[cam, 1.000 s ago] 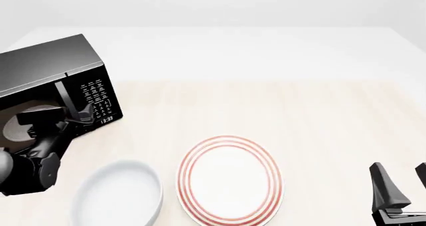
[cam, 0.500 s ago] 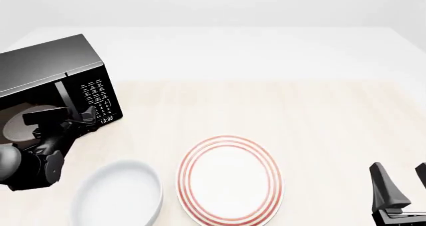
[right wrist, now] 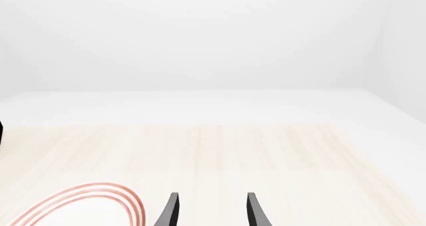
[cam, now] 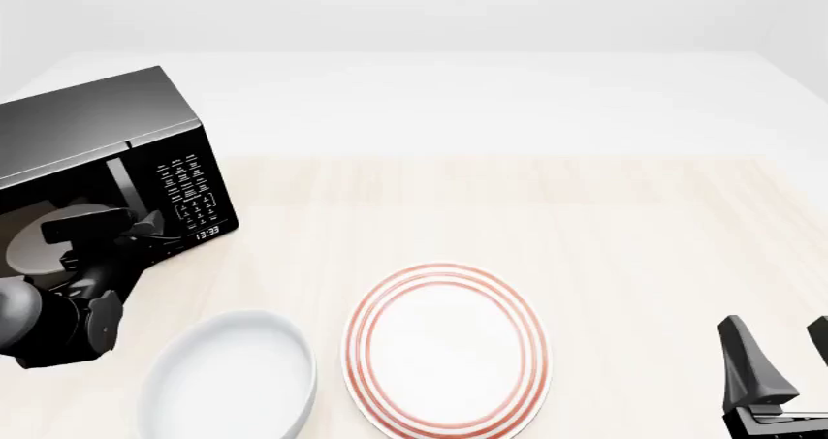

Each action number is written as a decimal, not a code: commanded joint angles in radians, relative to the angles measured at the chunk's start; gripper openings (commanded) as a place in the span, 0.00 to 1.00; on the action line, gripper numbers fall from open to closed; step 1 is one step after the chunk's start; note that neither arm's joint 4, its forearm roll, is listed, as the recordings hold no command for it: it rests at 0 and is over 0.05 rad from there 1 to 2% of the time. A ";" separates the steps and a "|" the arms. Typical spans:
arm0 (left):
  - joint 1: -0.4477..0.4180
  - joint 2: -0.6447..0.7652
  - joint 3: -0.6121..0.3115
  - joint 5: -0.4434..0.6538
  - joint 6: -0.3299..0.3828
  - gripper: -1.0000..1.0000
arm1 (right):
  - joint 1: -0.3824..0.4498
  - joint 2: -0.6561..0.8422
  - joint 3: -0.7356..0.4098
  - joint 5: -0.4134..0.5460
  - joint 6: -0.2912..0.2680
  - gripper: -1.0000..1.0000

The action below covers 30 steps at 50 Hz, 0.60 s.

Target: Open the microwave.

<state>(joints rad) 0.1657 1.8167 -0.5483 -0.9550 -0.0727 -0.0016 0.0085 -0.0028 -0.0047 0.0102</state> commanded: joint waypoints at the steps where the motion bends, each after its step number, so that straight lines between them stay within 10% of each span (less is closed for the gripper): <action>1: -0.011 0.001 0.006 -0.008 -0.004 0.00 | 0.000 0.000 0.000 0.000 0.000 1.00; 30: -0.071 -0.138 0.105 -0.026 0.005 0.00 | 0.000 0.000 0.000 0.000 0.000 1.00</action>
<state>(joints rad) 0.1396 1.7486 -0.4536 -0.9650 -0.0594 -0.0016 0.0086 -0.0028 -0.0047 0.0102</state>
